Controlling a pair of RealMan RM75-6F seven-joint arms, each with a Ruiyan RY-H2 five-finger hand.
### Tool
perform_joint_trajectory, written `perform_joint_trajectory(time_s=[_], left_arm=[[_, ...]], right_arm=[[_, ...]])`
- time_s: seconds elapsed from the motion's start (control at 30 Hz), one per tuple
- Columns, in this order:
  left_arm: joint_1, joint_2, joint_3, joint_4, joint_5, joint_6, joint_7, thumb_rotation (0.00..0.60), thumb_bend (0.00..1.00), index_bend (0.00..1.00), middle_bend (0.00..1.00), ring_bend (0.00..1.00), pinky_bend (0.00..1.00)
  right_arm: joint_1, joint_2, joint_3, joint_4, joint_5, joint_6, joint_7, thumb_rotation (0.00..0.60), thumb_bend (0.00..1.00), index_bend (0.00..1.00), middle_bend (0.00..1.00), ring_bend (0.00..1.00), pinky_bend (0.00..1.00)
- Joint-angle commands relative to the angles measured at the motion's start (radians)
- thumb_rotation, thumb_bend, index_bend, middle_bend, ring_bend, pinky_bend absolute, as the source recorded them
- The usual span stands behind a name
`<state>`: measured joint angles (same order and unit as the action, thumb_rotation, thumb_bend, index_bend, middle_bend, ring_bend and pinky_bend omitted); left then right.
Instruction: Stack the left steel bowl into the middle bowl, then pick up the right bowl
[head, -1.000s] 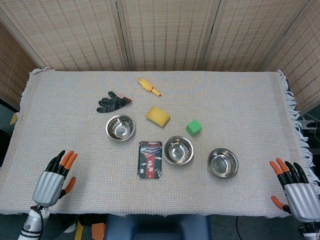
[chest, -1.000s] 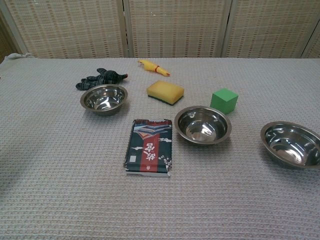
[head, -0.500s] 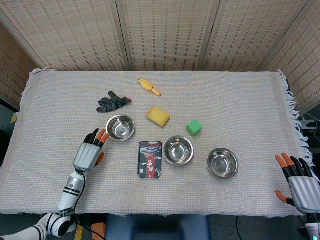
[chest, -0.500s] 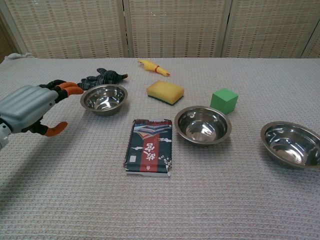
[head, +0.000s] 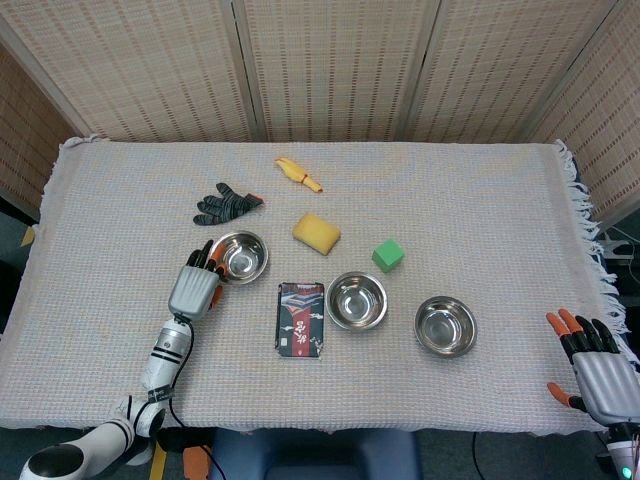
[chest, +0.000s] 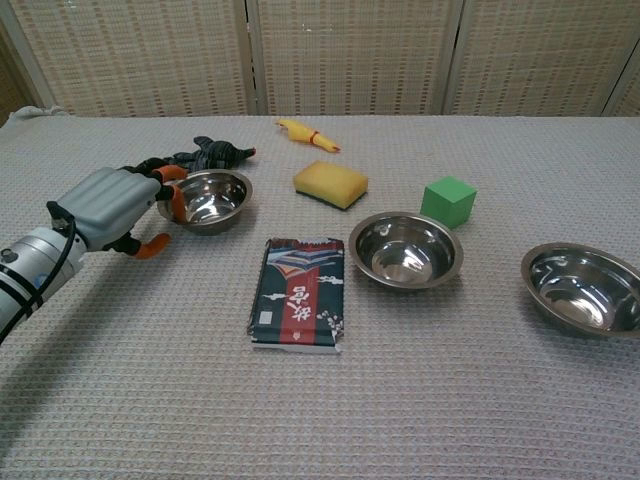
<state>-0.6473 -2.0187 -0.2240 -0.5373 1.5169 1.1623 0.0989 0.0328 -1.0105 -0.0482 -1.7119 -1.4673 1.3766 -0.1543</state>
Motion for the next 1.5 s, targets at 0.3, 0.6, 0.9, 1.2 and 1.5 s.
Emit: perform_joint_trajectory(time_s=[0.3,0.6,0.9,1.2,1.5], left_arm=[[-0.065,-0.146,0.034,0.232,0.027,0.198,-0.172,0.600,0.46,0.75,0.27,0.12,0.25],[-0.069,-0.155,0.058,0.130,0.048,0.310,-0.136,0.600,0.46,0.74,0.27,0.12,0.25],[-0.161,-0.154,0.080,-0.258,0.076,0.207,0.213,0.600,0.46,0.72,0.26,0.13,0.24],[-0.187,-0.172,0.065,-0.343,0.044,0.103,0.393,0.600,0.45,0.69,0.25,0.12,0.24],[-0.206,-0.184,0.043,-0.316,0.041,0.092,0.429,0.600,0.44,0.36,0.23,0.12,0.24]], right_arm=[[-0.001,0.011,-0.001,-0.009,-0.005,-0.004,0.011,0.600,0.10,0.00,0.00,0.00,0.00],[-0.014,0.030,-0.003,-0.017,-0.032,0.028,0.045,0.600,0.10,0.00,0.00,0.00,0.00],[-0.042,0.082,0.008,-0.013,-0.055,0.093,0.168,0.600,0.10,0.00,0.00,0.00,0.00],[-0.054,0.103,0.009,-0.003,-0.072,0.115,0.225,0.600,0.10,0.00,0.00,0.00,0.00],[-0.057,0.105,0.005,-0.005,-0.087,0.114,0.227,0.600,0.10,0.00,0.00,0.00,0.00]])
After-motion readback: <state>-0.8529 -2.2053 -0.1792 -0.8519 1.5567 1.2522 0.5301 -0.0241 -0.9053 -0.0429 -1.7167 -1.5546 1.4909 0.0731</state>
